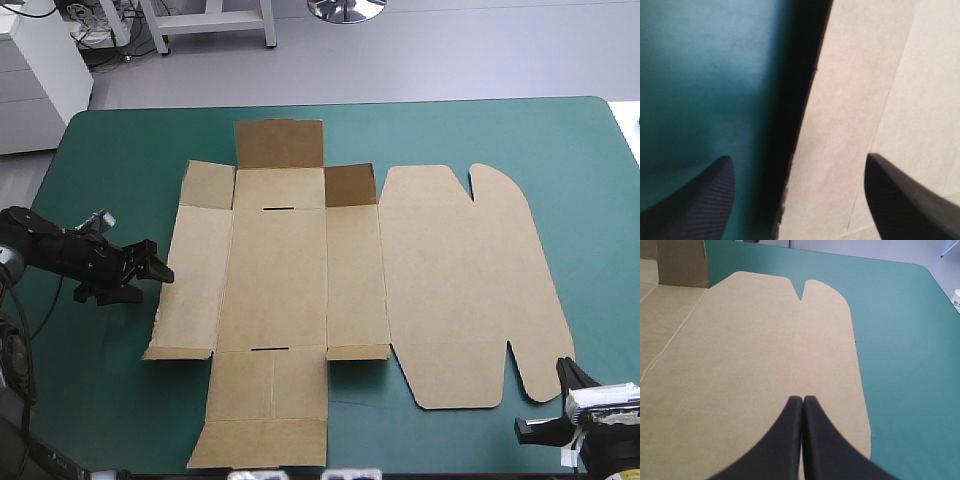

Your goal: Fold the box

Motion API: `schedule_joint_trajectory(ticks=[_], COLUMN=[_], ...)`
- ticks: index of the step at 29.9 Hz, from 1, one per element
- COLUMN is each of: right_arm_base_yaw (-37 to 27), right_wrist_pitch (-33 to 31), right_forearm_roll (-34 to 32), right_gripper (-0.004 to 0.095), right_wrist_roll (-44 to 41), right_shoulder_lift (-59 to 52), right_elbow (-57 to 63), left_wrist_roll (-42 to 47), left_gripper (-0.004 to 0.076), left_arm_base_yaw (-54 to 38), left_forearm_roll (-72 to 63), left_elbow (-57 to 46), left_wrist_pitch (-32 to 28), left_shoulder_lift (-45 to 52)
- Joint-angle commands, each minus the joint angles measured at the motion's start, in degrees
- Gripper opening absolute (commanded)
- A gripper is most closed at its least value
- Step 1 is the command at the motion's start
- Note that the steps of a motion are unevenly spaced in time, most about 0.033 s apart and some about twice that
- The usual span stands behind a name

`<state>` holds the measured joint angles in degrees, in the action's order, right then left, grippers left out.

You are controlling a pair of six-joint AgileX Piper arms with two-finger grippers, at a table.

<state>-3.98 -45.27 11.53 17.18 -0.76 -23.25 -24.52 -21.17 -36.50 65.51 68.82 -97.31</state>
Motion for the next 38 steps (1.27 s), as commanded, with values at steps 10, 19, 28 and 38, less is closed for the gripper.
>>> schedule_joint_trajectory(ticks=[10,19,28,38], right_arm_base_yaw=[-0.2,-0.2,-0.2,-0.2], right_wrist_pitch=[4.3,4.3,4.3,4.3], right_forearm_roll=[0.2,0.2,0.2,0.2], right_gripper=[-0.0019,-0.0019,-0.0019,-0.0019], right_wrist_roll=[0.0,0.0,0.0,0.0], right_shoulder_lift=[-1.7,-1.7,-1.7,-1.7], right_elbow=[-1.5,-1.5,-1.5,-1.5], left_wrist_roll=[1.4,1.4,1.4,1.4], left_gripper=[0.0524,0.0524,0.0524,0.0337], left_arm_base_yaw=[6.1,9.0,12.9,14.3], left_forearm_roll=[0.6,-6.0,-9.6,-9.2], left_elbow=[-1.3,-4.9,-4.9,-3.7], left_wrist_pitch=[5.4,5.4,5.4,5.4], left_shoulder_lift=[-1.2,-3.0,-3.0,-2.8])
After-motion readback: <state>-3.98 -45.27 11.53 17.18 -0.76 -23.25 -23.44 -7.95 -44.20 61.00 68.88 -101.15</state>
